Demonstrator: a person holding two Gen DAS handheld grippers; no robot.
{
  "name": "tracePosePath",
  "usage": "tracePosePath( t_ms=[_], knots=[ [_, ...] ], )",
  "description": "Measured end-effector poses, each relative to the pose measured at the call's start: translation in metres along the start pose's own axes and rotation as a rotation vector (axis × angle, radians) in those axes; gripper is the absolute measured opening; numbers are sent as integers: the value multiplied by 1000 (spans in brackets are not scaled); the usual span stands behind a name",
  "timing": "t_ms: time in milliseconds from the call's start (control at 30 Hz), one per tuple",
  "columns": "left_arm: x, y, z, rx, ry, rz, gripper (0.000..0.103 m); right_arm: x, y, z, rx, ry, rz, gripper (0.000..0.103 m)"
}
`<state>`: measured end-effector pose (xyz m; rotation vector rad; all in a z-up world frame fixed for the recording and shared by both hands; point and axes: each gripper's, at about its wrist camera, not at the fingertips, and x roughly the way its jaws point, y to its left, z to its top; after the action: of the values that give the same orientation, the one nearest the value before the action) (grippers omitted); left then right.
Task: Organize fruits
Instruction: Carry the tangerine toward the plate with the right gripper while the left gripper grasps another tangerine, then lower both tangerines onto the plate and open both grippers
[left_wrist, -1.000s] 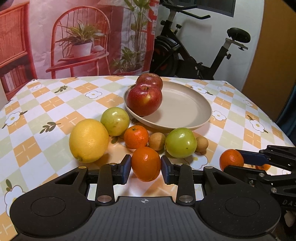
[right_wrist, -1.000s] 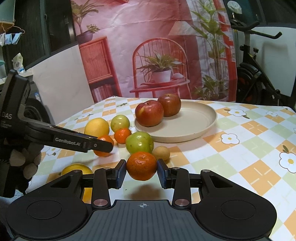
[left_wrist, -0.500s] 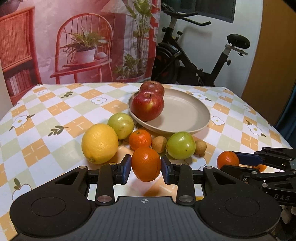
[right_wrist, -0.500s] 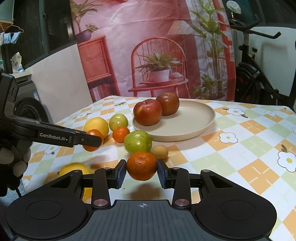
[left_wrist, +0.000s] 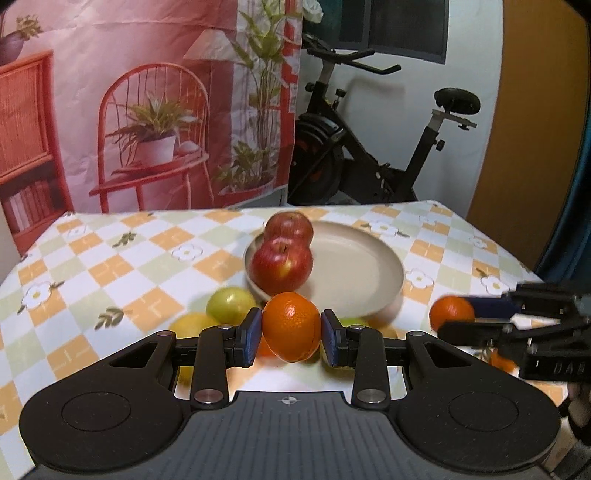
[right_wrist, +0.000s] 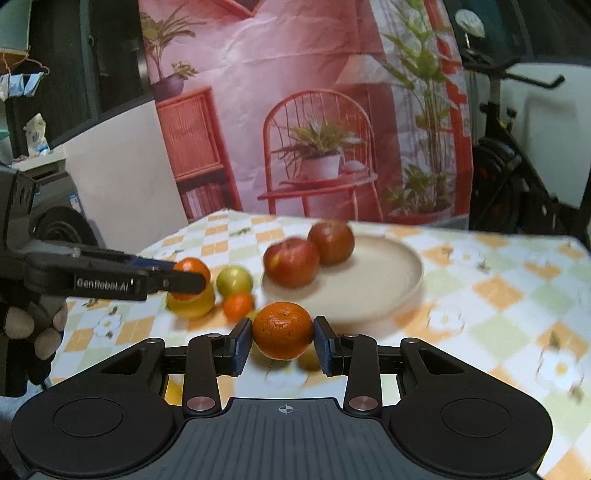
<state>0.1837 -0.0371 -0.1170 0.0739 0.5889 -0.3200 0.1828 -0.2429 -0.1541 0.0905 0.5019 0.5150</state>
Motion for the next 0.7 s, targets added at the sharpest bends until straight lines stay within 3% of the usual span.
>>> tracePosePath(
  t_ms=[167,333,700],
  knots=[
    [15,-8,17,42,-14,-12,37,8,-17,39,-51,-22,-12,33],
    [45,-16,23,60,38,-31,37,35,-39,64,-95,-4,-38,33],
    [96,-22,22,57,147,-47,36,112,-82,64,-102,122,-55,33]
  ],
)
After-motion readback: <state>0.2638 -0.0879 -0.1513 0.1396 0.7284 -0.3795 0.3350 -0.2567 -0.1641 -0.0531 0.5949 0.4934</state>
